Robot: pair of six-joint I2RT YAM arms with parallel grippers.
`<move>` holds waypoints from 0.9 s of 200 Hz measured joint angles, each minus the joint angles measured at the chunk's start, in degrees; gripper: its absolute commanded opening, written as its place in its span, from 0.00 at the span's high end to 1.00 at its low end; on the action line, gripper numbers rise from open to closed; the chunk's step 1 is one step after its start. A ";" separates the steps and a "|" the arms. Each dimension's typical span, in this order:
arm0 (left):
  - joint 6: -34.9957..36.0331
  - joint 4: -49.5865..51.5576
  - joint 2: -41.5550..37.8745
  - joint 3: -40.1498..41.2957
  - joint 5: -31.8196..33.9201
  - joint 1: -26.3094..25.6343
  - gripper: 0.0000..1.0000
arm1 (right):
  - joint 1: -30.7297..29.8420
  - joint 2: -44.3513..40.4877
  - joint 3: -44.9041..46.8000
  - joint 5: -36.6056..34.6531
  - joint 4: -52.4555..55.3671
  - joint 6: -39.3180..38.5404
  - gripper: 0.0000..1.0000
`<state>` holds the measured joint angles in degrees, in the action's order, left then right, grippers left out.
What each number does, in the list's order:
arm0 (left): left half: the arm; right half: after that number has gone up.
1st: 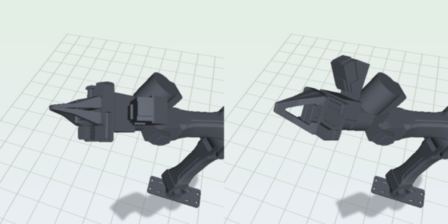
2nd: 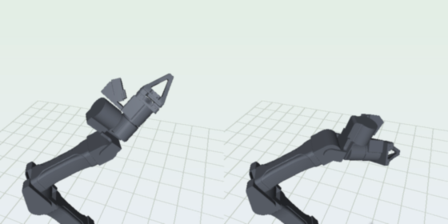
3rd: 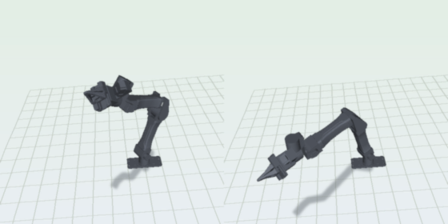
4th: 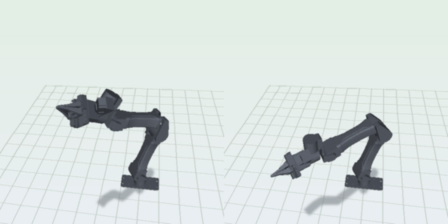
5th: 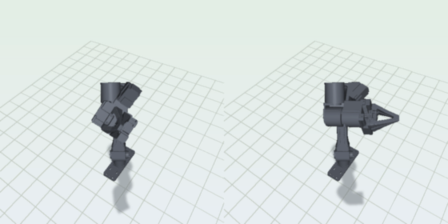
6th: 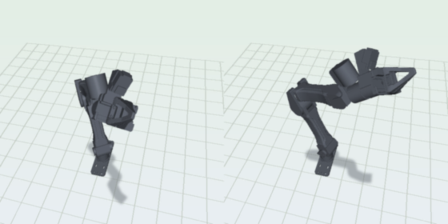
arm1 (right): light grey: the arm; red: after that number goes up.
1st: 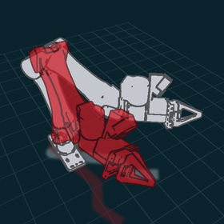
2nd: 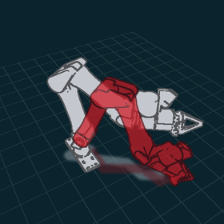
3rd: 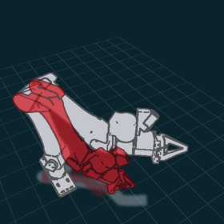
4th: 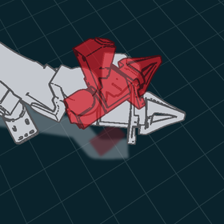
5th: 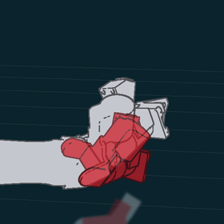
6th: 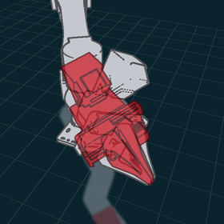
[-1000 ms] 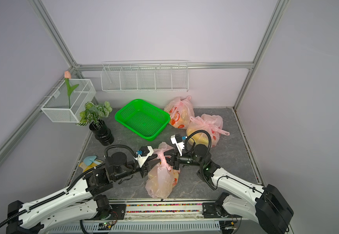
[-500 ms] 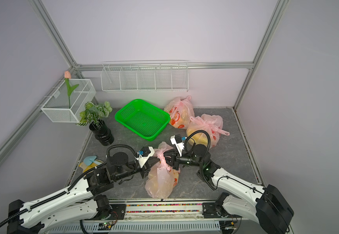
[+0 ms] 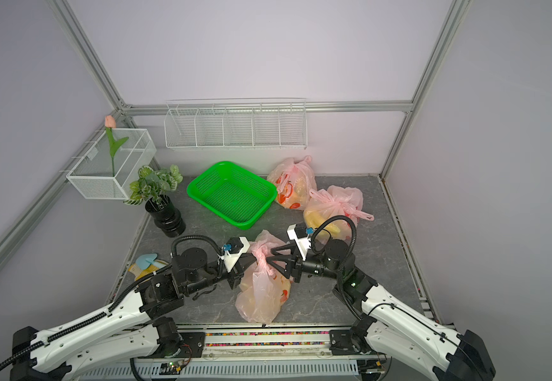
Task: Place the banana into a plastic bag & tie a knot
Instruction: Cross the plastic bag at the center of the board, then tie the plastic bag at the center of the board.
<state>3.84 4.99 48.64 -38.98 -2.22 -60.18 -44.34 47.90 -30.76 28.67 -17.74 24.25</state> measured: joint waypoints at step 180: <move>0.00 0.09 1.11 -0.02 0.70 0.00 1.00 | -6.60 -5.38 -6.08 -4.24 20.48 -13.31 0.51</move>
<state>3.84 5.08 49.76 -39.00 -1.52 -60.18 -50.94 42.52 -36.84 24.43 2.74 10.94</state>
